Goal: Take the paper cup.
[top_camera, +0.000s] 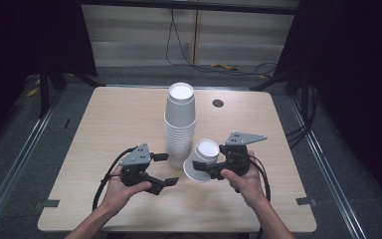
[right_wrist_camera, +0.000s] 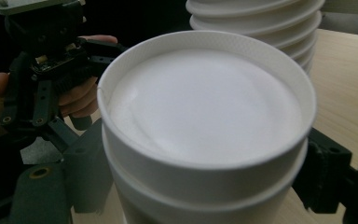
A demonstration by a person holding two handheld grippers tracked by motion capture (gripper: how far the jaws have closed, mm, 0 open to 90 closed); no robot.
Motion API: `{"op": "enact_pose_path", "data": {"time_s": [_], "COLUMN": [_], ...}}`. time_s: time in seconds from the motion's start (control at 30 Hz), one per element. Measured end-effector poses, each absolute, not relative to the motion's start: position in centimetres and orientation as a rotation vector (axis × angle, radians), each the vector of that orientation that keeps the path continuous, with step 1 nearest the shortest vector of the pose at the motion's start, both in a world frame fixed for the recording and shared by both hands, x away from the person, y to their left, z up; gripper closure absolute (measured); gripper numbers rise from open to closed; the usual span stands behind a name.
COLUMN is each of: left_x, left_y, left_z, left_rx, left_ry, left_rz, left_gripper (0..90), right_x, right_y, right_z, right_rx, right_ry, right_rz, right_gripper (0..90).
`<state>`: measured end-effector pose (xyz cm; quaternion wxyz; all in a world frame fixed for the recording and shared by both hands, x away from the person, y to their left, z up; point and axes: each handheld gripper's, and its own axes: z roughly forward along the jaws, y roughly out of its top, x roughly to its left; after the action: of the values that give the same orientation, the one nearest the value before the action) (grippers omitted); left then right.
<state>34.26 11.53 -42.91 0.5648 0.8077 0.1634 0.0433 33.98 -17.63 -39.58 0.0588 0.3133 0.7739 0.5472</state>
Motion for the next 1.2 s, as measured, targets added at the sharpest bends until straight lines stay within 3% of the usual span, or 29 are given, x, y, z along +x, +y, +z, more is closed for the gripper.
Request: {"op": "enact_pose_path", "data": {"time_s": [0.67, 1.2], "left_x": [33.8, 33.8], "left_y": [9.3, 8.2], "left_z": [-44.0, -44.7], "left_rx": [1.911, 1.910], "left_ry": [0.333, 0.341], "left_rz": [0.034, 0.007], "left_gripper": [15.2, 7.7], "right_x": [33.5, 33.2], "right_y": [-15.5, -14.2], "right_z": [-40.7, -41.5], "right_rx": [0.920, 0.902], "right_ry": [2.408, 2.433], "right_rz": [1.720, 1.765], "right_gripper": [20.3, 20.4]}}
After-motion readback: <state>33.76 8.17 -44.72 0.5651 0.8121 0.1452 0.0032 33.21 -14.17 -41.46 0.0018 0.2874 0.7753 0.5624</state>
